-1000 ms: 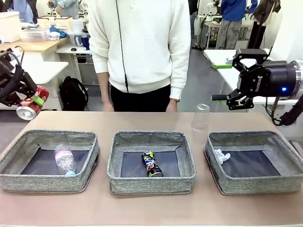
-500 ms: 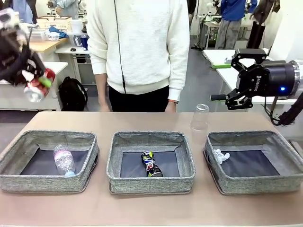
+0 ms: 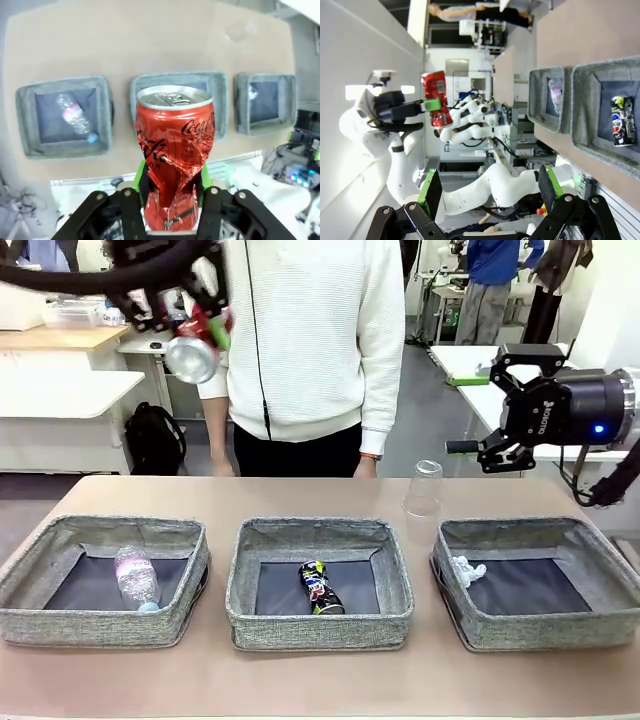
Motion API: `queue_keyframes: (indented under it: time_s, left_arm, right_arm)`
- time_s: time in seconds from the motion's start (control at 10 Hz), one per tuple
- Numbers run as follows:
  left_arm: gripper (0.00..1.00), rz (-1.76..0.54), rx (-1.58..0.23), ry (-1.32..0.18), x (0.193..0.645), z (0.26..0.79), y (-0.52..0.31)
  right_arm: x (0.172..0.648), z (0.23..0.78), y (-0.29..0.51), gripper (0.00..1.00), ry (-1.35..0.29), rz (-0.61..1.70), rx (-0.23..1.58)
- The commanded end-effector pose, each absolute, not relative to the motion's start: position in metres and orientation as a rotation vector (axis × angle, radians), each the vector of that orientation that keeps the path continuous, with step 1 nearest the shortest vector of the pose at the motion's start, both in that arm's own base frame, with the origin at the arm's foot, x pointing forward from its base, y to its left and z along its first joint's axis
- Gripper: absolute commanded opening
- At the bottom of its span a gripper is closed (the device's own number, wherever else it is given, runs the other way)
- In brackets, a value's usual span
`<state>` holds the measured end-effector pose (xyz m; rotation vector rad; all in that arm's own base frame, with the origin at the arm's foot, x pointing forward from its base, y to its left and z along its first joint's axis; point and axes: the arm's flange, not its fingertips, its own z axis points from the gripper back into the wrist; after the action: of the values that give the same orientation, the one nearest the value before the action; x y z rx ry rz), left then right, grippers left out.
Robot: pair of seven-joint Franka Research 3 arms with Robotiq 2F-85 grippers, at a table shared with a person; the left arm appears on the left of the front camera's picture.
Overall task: Sort the waste into the appropriate baskets.
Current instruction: Pick up the waste item pointed out by the person.
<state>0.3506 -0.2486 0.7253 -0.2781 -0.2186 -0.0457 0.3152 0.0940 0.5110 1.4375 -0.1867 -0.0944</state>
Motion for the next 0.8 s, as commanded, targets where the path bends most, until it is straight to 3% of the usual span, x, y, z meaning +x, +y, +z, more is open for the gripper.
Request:
queue_keyframes:
  time_s: [0.0, 0.5, 0.7]
  left_arm:
    - [0.44, -0.066, -0.247, -0.196, 0.371, 0.753, -0.273]
    - [0.44, -0.114, -0.378, -0.071, 0.374, 0.773, -0.330]
    - [0.44, -0.131, -0.314, -0.145, 0.369, 0.762, -0.321]
  right_arm:
    - [0.316, 0.514, 0.095, 1.00, -0.176, -0.098, 1.440]
    - [0.316, 0.514, 0.095, 1.00, -0.176, -0.098, 1.440]
    - [0.316, 0.514, 0.095, 1.00, -0.176, -0.098, 1.440]
